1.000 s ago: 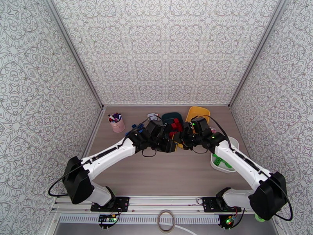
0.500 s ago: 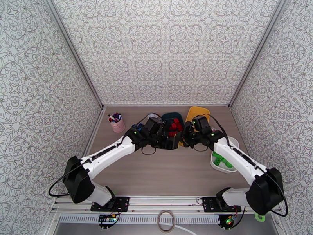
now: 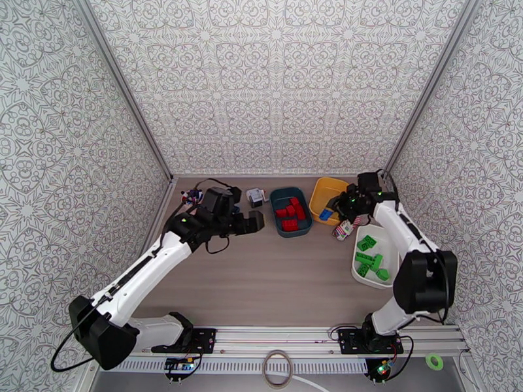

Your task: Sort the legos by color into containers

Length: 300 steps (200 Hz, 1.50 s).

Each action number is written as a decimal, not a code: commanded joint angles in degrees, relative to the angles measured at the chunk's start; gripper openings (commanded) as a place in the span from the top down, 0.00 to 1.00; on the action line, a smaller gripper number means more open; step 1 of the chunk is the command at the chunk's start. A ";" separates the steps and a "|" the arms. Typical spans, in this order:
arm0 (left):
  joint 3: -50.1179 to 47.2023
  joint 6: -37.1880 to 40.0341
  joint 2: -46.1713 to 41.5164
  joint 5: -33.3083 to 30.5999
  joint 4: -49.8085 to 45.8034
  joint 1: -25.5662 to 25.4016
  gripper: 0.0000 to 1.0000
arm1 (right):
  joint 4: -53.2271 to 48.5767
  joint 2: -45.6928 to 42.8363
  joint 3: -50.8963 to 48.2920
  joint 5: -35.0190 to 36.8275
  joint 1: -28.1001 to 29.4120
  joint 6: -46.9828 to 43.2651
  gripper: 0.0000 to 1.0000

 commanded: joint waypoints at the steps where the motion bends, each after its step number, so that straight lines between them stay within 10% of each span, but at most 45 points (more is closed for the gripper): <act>1: -1.72 -1.74 -0.22 -7.63 -7.50 3.78 0.01 | -2.54 4.97 6.32 2.51 -1.68 -1.93 0.84; 78: -1.85 -3.43 7.40 -14.74 -11.58 11.13 0.06 | -7.85 20.59 24.02 5.97 -2.72 -3.04 0.76; 132: -1.01 -3.33 14.67 -14.57 -8.64 15.18 0.11 | -10.87 23.91 30.62 6.90 -2.72 -5.22 0.42; 300: 20.75 -0.38 46.09 -13.26 -6.87 21.89 0.21 | -13.75 6.52 17.67 6.92 13.80 -9.86 0.38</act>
